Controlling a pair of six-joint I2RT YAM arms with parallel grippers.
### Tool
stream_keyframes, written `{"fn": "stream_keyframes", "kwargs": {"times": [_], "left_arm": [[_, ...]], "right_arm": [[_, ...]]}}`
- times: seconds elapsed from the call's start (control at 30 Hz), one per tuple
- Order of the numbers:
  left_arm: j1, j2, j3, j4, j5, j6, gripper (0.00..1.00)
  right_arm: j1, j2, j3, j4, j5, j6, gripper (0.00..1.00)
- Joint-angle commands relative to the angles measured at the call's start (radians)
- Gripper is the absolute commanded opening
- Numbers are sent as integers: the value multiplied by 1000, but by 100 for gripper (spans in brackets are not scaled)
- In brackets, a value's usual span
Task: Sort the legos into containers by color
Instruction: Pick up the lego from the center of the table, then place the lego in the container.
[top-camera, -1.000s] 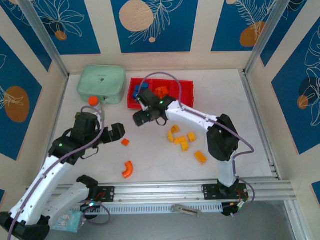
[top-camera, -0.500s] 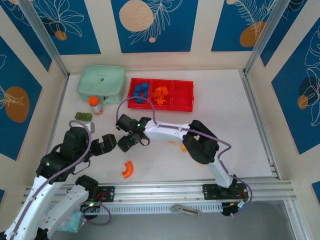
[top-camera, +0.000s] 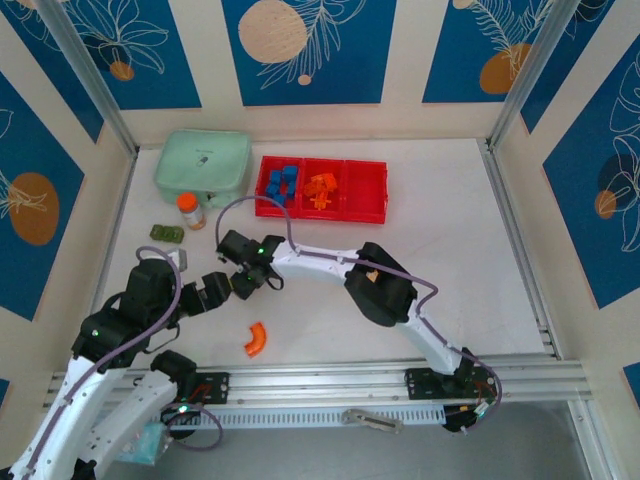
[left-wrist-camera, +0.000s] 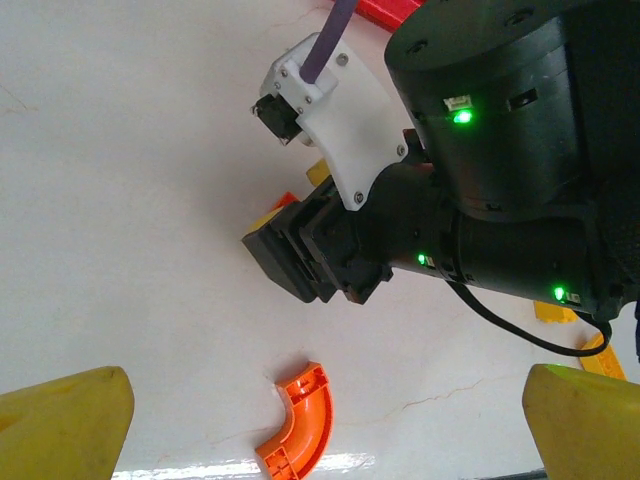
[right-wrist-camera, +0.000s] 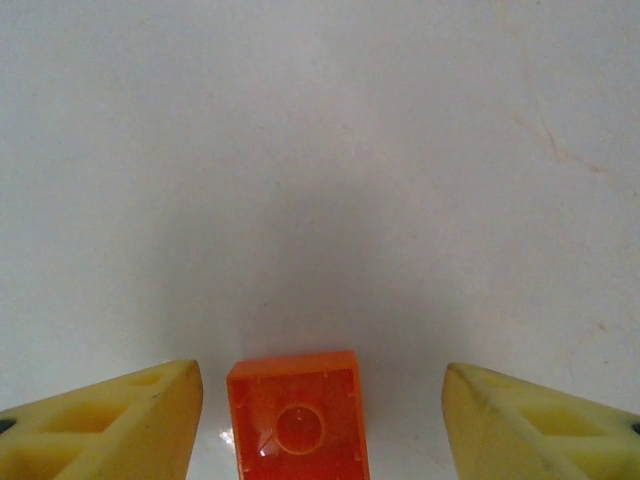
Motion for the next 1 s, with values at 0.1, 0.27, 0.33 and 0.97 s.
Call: {"fn": "stream_keyframes", "kwargs": {"times": [0.1, 0.27, 0.33, 0.97], "left_arm": [[14, -5, -2, -19, -21, 0, 99], [14, -5, -2, -12, -18, -3, 99], [14, -3, -1, -11, -13, -3, 99], [14, 125, 49, 153, 58, 45, 99]], "right_arm": [[19, 45, 29, -50, 9, -30, 59], [22, 32, 18, -49, 24, -31, 46], [22, 11, 8, -44, 28, -29, 39], [-231, -343, -109, -67, 5, 66, 29]]}}
